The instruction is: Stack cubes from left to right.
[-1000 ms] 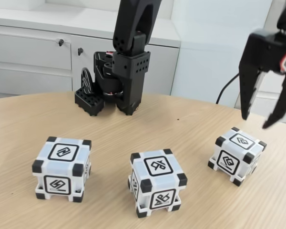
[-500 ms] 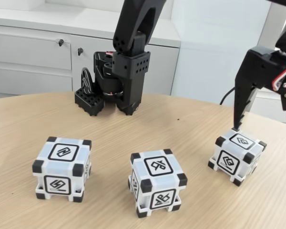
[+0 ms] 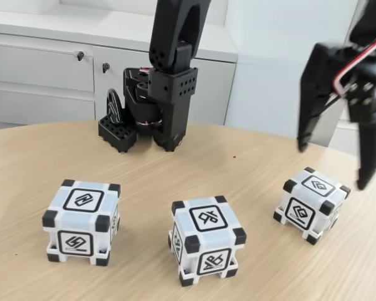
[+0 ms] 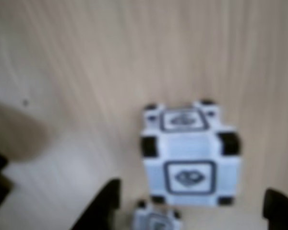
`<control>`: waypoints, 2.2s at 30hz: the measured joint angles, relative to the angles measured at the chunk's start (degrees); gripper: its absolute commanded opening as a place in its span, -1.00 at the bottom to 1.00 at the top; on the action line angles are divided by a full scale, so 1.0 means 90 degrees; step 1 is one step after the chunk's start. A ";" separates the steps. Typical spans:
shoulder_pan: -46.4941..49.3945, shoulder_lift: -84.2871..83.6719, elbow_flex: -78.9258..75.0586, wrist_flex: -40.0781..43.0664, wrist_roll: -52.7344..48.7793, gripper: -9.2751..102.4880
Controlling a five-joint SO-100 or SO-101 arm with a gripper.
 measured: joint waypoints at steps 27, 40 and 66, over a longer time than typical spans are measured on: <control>0.0039 0.0010 0.0566 -0.0352 -0.1582 -0.21; 0.0283 0.0010 0.0840 -0.0449 -0.1904 -0.21; 0.1084 -0.0225 0.1045 -0.1230 -0.2061 -0.19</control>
